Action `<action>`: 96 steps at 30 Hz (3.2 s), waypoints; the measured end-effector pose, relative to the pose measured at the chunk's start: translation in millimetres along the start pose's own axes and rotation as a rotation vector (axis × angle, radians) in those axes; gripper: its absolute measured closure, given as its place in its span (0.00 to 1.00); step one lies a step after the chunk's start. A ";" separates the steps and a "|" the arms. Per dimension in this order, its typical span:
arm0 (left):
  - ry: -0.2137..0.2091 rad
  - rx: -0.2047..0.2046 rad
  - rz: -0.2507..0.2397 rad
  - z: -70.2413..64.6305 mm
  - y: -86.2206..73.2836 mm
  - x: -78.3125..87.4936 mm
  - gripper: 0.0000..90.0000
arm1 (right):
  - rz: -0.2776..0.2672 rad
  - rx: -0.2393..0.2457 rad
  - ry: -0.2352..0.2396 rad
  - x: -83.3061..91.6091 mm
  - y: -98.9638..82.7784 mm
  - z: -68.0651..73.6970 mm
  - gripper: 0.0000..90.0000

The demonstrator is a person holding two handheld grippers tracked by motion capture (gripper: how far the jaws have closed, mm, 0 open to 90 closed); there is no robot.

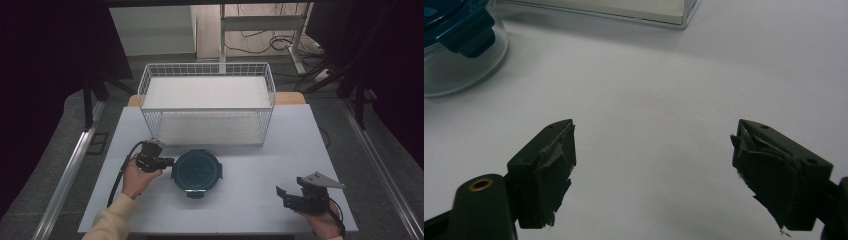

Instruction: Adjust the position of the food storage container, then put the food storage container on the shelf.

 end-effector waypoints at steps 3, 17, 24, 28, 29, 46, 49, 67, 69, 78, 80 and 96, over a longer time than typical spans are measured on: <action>-0.011 -0.020 0.004 -7.2 3.2 -3.2 1.00 | -0.003 0.000 0.000 0.8 0.2 -0.6 0.19; -0.082 -0.044 -0.009 -33.3 5.6 -9.6 1.00 | 0.003 0.004 -0.003 0.2 -0.7 -0.3 0.19; -0.050 -0.075 -0.017 -45.3 14.2 -14.2 1.00 | 0.003 0.005 -0.003 0.5 -1.2 -0.2 0.19; -0.027 -0.086 -0.013 -47.2 16.8 -14.9 1.00 | 0.004 0.003 -0.001 0.2 -1.3 -0.4 0.19; -0.021 -0.082 -0.020 -49.8 19.9 -16.9 1.00 | 0.004 0.006 -0.002 0.1 -1.2 -0.2 0.19; -0.045 -0.089 -0.024 -58.4 33.6 -26.8 1.00 | 0.004 0.007 -0.003 0.4 -1.3 -0.1 0.19; -0.061 -0.091 -0.023 -57.3 35.1 -27.8 1.00 | 0.004 0.006 -0.002 0.2 -1.3 -0.2 0.19; -0.112 0.012 -0.220 -44.7 -19.5 52.1 0.55 | -0.044 -0.016 0.051 5.9 2.2 5.5 0.19; -0.120 0.020 -0.227 -44.6 -29.3 53.3 0.45 | -0.054 -0.009 0.070 6.5 3.0 8.5 0.19; -0.113 0.050 -0.246 -35.5 -54.8 48.5 0.33 | -0.046 0.036 0.091 5.7 4.6 16.9 0.20; -0.115 0.062 -0.258 -34.6 -56.4 50.6 0.33 | -0.044 0.027 0.092 5.4 6.0 16.9 0.19; -0.109 0.094 -0.268 -38.1 -57.3 51.9 0.27 | 0.003 -0.037 0.158 1.9 15.3 26.4 0.11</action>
Point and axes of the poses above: each handheld gripper's, and its own axes: x roughly backward along the jaws, y roughly out of its top, z roughly to its left, the point moved 4 cm from there along -x, roughly forward along the jaws, and after that the axes turned 7 degrees about z, right-handed, at the moved point
